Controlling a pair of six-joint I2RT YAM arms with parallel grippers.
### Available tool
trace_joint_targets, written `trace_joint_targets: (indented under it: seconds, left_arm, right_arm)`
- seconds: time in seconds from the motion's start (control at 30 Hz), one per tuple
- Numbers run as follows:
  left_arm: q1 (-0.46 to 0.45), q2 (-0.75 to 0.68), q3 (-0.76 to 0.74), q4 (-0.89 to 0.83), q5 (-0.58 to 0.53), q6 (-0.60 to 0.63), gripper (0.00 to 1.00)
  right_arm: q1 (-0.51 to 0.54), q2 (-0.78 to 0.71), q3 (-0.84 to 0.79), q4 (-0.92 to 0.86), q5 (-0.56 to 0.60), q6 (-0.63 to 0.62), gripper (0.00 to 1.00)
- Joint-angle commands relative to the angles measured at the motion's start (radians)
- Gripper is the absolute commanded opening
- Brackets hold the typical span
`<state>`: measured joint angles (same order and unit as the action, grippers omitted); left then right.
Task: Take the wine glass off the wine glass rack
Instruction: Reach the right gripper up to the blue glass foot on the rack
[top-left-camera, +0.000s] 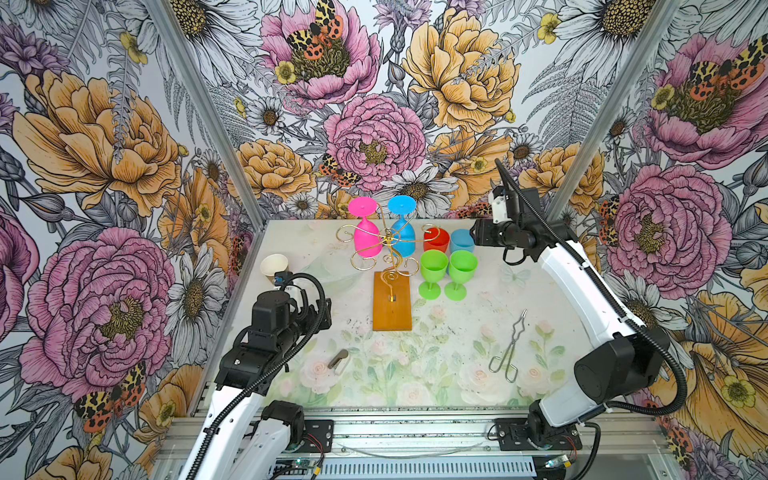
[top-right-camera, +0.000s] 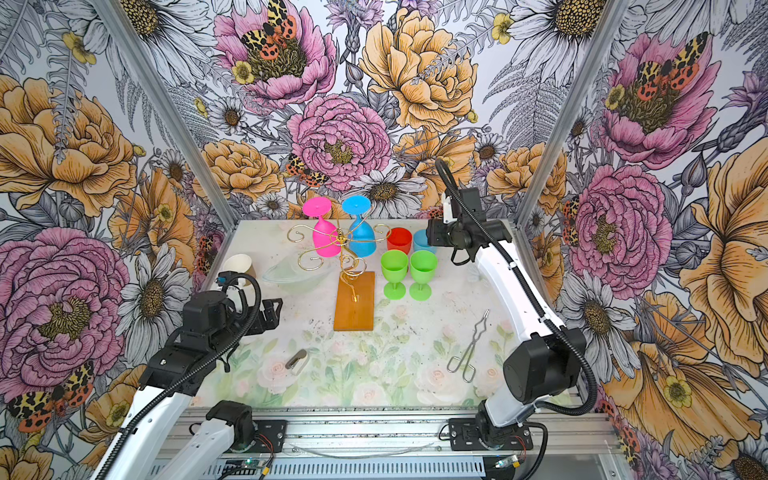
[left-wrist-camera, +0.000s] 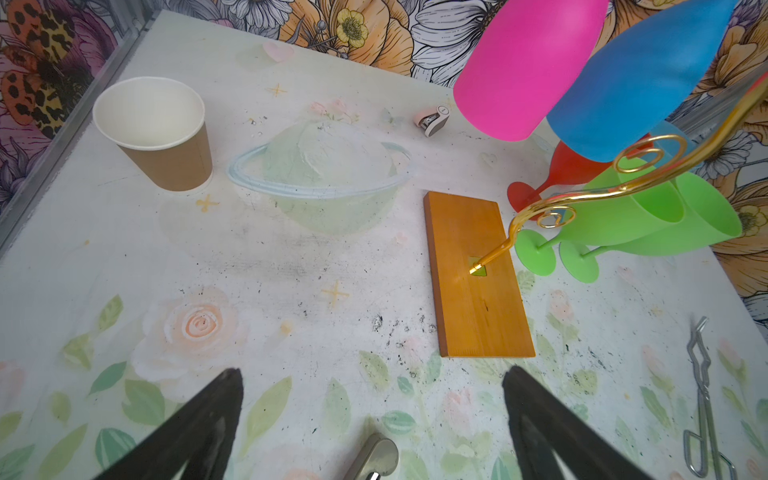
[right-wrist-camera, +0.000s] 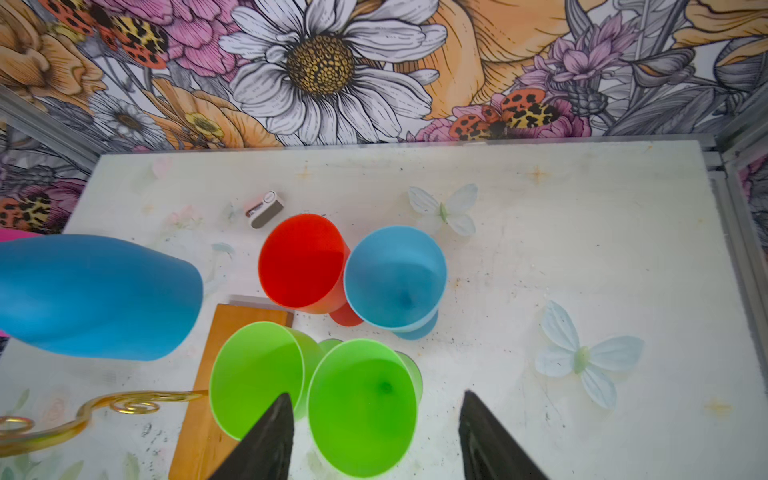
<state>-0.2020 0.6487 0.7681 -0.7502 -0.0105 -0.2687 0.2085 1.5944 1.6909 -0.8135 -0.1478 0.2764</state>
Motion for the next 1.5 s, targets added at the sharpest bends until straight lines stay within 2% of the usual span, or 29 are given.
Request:
trace_joint_targets:
  seconds: [0.0, 0.23, 0.33, 0.83, 1.1, 1.47]
  left_arm:
    - [0.015, -0.011, -0.020, 0.043, 0.038, 0.016, 0.99]
    - [0.022, -0.023, -0.026, 0.052, 0.047, 0.013, 0.99]
    - [0.030, -0.025, -0.027, 0.054, 0.052, 0.013, 0.99]
    - [0.074, -0.031, -0.034, 0.072, 0.089, 0.014, 0.99]
    - [0.087, -0.031, -0.036, 0.077, 0.103, 0.013, 0.99]
    - [0.092, -0.028, -0.036, 0.077, 0.109, 0.016, 0.99]
  right_arm:
    - [-0.015, 0.055, 0.099, 0.028, -0.207, 0.043, 0.64]
    - [-0.017, 0.192, 0.288, 0.153, -0.527, 0.180, 0.66]
    - [-0.006, 0.250, 0.353, 0.195, -0.595, 0.217, 0.69]
    - [0.102, 0.428, 0.534, 0.200, -0.677, 0.231, 0.68]
    - [0.111, 0.483, 0.568, 0.198, -0.685, 0.253, 0.60]
    - [0.117, 0.522, 0.581, 0.197, -0.683, 0.264, 0.43]
